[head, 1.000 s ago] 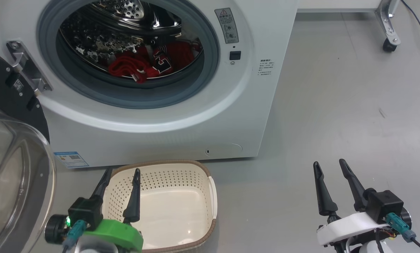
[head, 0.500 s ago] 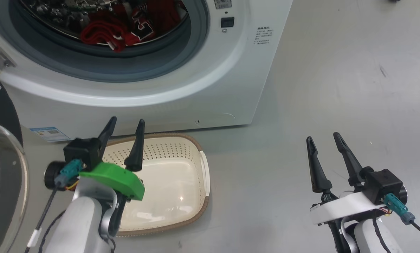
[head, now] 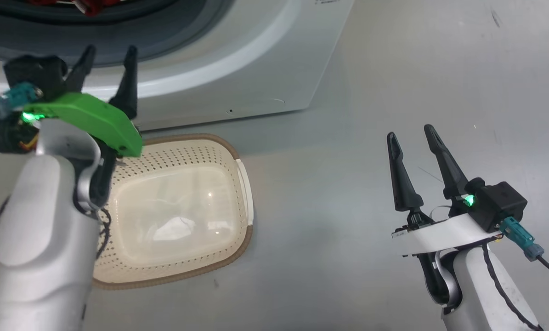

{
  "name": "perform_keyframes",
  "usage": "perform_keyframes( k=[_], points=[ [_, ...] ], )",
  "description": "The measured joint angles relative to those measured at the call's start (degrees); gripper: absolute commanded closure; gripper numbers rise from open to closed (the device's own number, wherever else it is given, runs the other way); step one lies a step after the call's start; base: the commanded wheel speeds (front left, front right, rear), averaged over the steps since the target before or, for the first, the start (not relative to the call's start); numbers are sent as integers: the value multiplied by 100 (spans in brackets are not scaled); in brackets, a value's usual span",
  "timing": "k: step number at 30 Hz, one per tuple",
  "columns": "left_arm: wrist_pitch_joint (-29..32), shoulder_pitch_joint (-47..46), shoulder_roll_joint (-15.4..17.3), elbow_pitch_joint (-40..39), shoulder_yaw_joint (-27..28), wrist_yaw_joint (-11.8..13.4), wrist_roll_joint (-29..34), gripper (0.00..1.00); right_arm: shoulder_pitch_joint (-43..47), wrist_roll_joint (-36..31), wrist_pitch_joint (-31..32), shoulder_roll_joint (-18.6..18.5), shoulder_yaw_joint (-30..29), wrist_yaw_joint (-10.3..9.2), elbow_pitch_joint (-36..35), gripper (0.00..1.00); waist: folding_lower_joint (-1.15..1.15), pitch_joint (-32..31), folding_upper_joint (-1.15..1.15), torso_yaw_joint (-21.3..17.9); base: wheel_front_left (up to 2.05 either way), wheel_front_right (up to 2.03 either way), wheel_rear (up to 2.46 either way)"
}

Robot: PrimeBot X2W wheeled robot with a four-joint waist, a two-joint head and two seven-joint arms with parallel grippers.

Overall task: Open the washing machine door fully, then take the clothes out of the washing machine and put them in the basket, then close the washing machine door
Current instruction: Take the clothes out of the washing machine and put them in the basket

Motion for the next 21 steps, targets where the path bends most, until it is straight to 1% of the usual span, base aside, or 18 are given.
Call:
perform_keyframes(
  k=[5,9,14,21],
  points=[
    [439,-659,283,236,159,-48,-86,0,-248,116,0,-2,110,-7,-16,0,0,351,0,-209,0,0,0],
    [868,-1066,531,460,188,-76,-107,0,-328,257,0,-3,201,-64,-15,0,0,551,0,-421,0,0,0],
    [1165,-1493,661,579,220,-116,-181,0,-418,336,0,-4,275,-123,-18,0,0,728,0,-617,0,0,0],
    [1686,-2219,992,739,233,-141,-204,0,-539,469,0,-3,490,-151,-23,0,1,1008,0,-885,0,0,0]
  ],
)
